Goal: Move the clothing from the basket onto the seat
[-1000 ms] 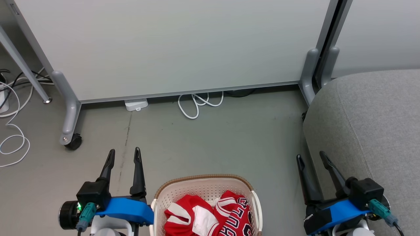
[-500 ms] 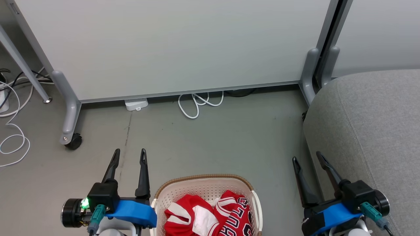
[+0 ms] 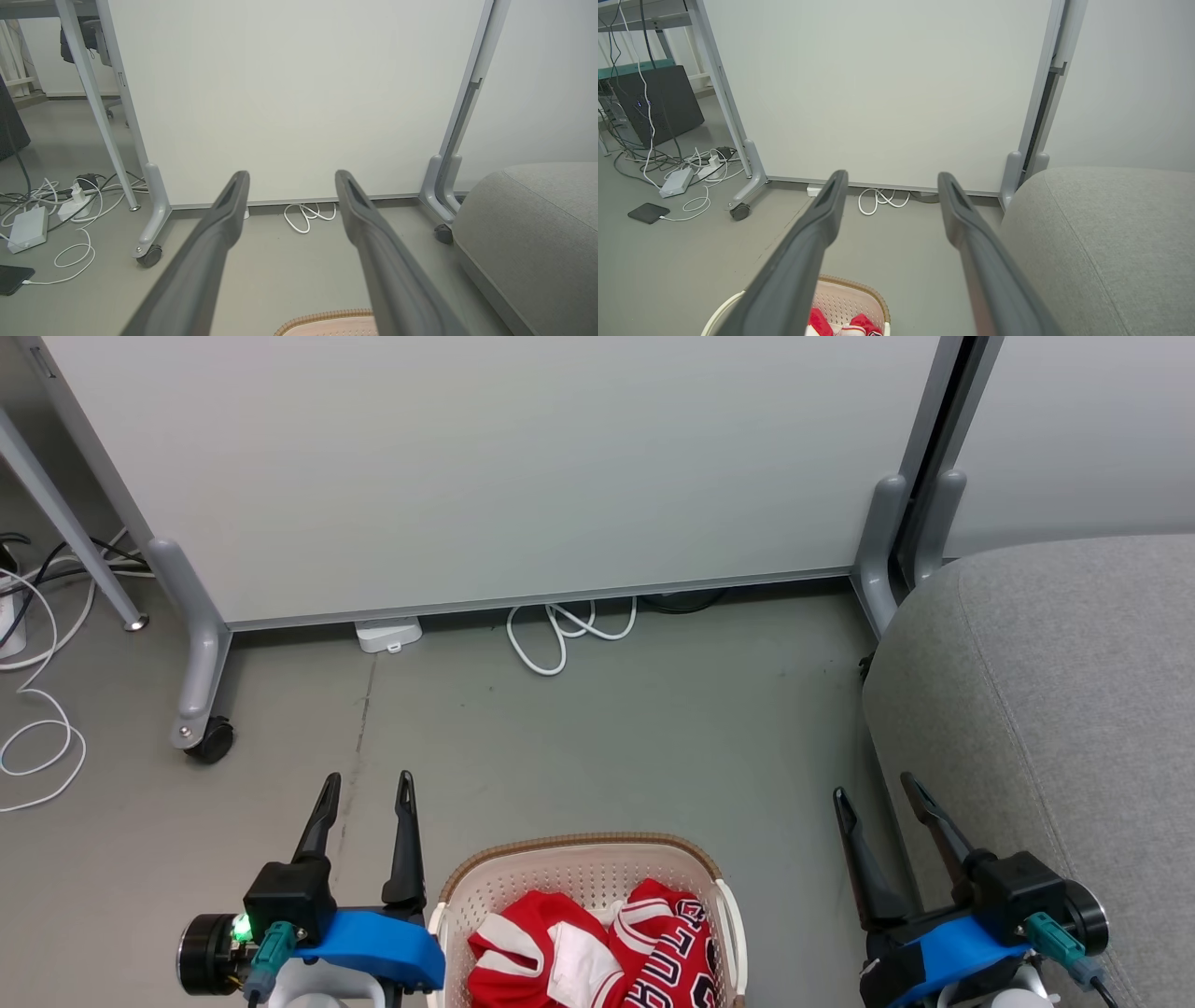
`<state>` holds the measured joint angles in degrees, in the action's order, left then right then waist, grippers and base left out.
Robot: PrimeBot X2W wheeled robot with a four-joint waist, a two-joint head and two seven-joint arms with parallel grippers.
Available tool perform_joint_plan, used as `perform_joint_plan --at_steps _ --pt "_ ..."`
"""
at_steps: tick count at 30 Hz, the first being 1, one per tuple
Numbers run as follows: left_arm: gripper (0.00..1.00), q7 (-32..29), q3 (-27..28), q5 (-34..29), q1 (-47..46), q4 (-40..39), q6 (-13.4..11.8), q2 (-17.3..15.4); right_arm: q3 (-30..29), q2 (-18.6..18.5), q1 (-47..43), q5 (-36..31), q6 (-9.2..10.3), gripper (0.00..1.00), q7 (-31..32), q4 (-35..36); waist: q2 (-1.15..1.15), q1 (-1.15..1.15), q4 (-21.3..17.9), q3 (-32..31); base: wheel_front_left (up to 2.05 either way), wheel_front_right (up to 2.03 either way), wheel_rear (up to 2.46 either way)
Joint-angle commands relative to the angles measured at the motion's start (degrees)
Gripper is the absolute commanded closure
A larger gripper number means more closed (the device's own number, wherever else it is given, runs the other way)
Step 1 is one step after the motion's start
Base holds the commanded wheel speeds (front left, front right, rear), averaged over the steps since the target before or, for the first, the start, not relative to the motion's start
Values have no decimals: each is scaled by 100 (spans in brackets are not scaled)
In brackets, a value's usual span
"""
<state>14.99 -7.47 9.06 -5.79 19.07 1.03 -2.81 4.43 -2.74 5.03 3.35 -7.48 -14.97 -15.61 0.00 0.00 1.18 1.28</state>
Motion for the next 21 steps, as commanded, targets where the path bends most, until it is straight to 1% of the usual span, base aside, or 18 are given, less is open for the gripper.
perform_joint_plan --at_steps 1,12,16,21 --pt "0 30 20 11 -72 19 -2 -14 1 -25 31 39 -2 0 -34 -10 0 0 -1 -1 0 0 0" --pt "0 30 -20 26 -201 81 88 -14 14 -25 92 51 -2 0 -34 12 0 0 -42 96 0 0 0" --pt "0 29 -61 -7 -376 180 201 -13 30 -24 201 47 -2 0 -34 70 0 0 -132 272 0 0 0" --pt "0 29 -152 -195 -801 563 369 -20 22 -24 424 93 -2 0 -33 180 0 0 -325 660 0 0 0"
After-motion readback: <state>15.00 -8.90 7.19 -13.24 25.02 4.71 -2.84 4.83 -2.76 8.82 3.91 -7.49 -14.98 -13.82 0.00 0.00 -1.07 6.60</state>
